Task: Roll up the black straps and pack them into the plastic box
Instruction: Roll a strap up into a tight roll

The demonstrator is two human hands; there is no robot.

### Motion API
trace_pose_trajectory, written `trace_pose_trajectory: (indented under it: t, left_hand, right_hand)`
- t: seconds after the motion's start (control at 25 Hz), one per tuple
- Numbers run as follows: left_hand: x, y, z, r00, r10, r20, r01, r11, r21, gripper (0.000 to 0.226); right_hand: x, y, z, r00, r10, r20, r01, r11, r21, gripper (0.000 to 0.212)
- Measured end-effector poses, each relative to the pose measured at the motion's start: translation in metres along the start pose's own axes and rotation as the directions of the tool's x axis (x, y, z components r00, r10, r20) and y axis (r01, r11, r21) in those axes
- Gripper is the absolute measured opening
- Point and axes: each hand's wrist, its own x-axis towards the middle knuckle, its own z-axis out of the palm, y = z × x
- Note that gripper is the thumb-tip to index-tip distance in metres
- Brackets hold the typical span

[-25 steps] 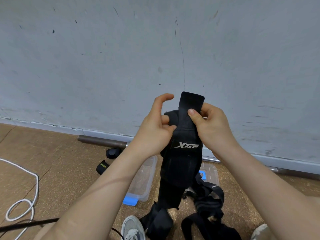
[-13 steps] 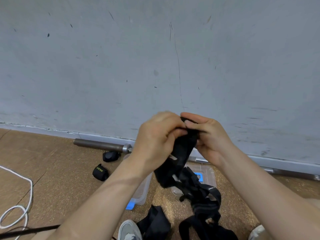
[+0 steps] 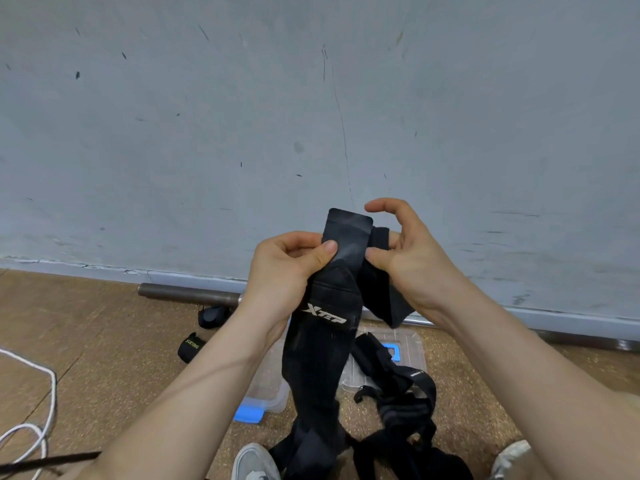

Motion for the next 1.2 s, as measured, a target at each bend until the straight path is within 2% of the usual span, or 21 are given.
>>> trace_pose_trajectory:
  t: [0.24, 0.36, 0.48, 0.52, 0.56, 0.6, 0.64, 0.68, 0.72, 0.76, 0.84, 0.88, 0.92, 0.96, 1.0, 1.12, 1.16, 1.2]
  left_hand:
    - [-0.002, -0.005, 0.008, 0.993, -0.036, -0.11, 0.038, 0.999, 0.016, 0.016]
    - [-0.002, -0.006, 0.008, 0.985, 0.011, -0.171, 0.001, 0.998, 0.067, 0.018]
    - [-0.002, -0.004, 0.005, 0.983, 0.024, -0.183, 0.008, 0.986, 0.169, 0.04]
    - [-0.003, -0.003, 0.004, 0.988, -0.002, -0.155, 0.026, 0.987, 0.158, 0.045]
    - [-0.004, -0.001, 0.003, 0.994, -0.025, -0.111, 0.038, 0.993, 0.113, 0.047]
    - [-0.006, 0.001, 0.004, 0.997, -0.035, -0.066, 0.039, 0.997, 0.063, 0.047]
    - [-0.008, 0.002, 0.004, 0.999, -0.029, -0.036, 0.03, 0.999, 0.032, 0.046]
    - [-0.01, 0.002, 0.004, 1.0, -0.017, -0.025, 0.018, 0.999, 0.028, 0.045]
    - [-0.011, 0.003, 0.004, 1.0, -0.005, -0.022, 0.006, 0.999, 0.039, 0.044]
    - [-0.011, 0.003, 0.005, 1.0, 0.007, -0.019, -0.006, 0.998, 0.055, 0.045]
    - [-0.013, 0.004, 0.005, 0.999, 0.037, -0.002, -0.037, 0.997, 0.064, 0.048]
    - [-0.014, 0.005, 0.005, 0.998, 0.057, 0.006, -0.057, 0.997, 0.057, 0.049]
    - [-0.014, 0.007, 0.004, 0.997, 0.076, 0.006, -0.076, 0.996, 0.047, 0.05]
    - [-0.015, 0.007, 0.004, 0.996, 0.09, -0.004, -0.09, 0.995, 0.031, 0.052]
    - [-0.015, 0.008, 0.003, 0.995, 0.099, -0.023, -0.099, 0.995, 0.009, 0.052]
    - [-0.013, 0.01, 0.0, 0.991, 0.111, -0.072, -0.114, 0.992, -0.052, 0.052]
    - [-0.013, 0.011, 0.0, 0.991, 0.114, -0.072, -0.118, 0.991, -0.058, 0.05]
    - [-0.014, 0.011, 0.001, 0.991, 0.119, -0.061, -0.123, 0.991, -0.062, 0.049]
  right_hand:
    - [0.001, 0.004, 0.007, 1.0, -0.004, -0.018, 0.006, 0.995, 0.104, 0.065]
    - [-0.001, 0.004, 0.011, 1.0, 0.008, 0.002, -0.009, 0.984, 0.175, 0.061]
    - [-0.006, 0.0, 0.016, 1.0, 0.011, -0.005, -0.01, 0.983, 0.182, 0.054]
    - [-0.007, -0.002, 0.019, 1.0, 0.015, -0.019, -0.012, 0.99, 0.141, 0.051]
    - [-0.009, -0.003, 0.021, 1.0, 0.013, -0.024, -0.013, 1.0, 0.026, 0.048]
    - [-0.01, -0.004, 0.021, 1.0, -0.013, -0.024, 0.008, 0.978, -0.207, 0.043]
    - [-0.01, -0.004, 0.02, 0.997, -0.073, -0.032, 0.044, 0.836, -0.547, 0.041]
    - [-0.01, -0.003, 0.019, 0.98, -0.196, -0.046, 0.072, 0.557, -0.828, 0.043]
    - [-0.01, -0.002, 0.017, 0.926, -0.375, -0.036, 0.087, 0.305, -0.948, 0.046]
    - [-0.01, -0.003, 0.015, 0.844, -0.536, -0.007, 0.115, 0.195, -0.974, 0.046]
    - [-0.009, -0.002, 0.015, 0.666, -0.742, 0.079, 0.307, 0.176, -0.935, 0.033]
    - [-0.008, 0.001, 0.018, 0.615, -0.776, 0.139, 0.403, 0.158, -0.902, 0.024]
    - [-0.007, 0.005, 0.023, 0.601, -0.774, 0.197, 0.458, 0.132, -0.879, 0.017]
    - [-0.007, 0.009, 0.026, 0.612, -0.754, 0.24, 0.488, 0.121, -0.864, 0.015]
    - [-0.009, 0.013, 0.029, 0.661, -0.704, 0.258, 0.49, 0.145, -0.86, 0.02]
    - [-0.019, 0.014, 0.037, 0.855, -0.425, 0.297, 0.429, 0.259, -0.865, 0.048]
    - [-0.021, 0.012, 0.037, 0.893, -0.335, 0.3, 0.402, 0.296, -0.866, 0.059]
    - [-0.021, 0.011, 0.037, 0.908, -0.307, 0.284, 0.382, 0.334, -0.862, 0.063]
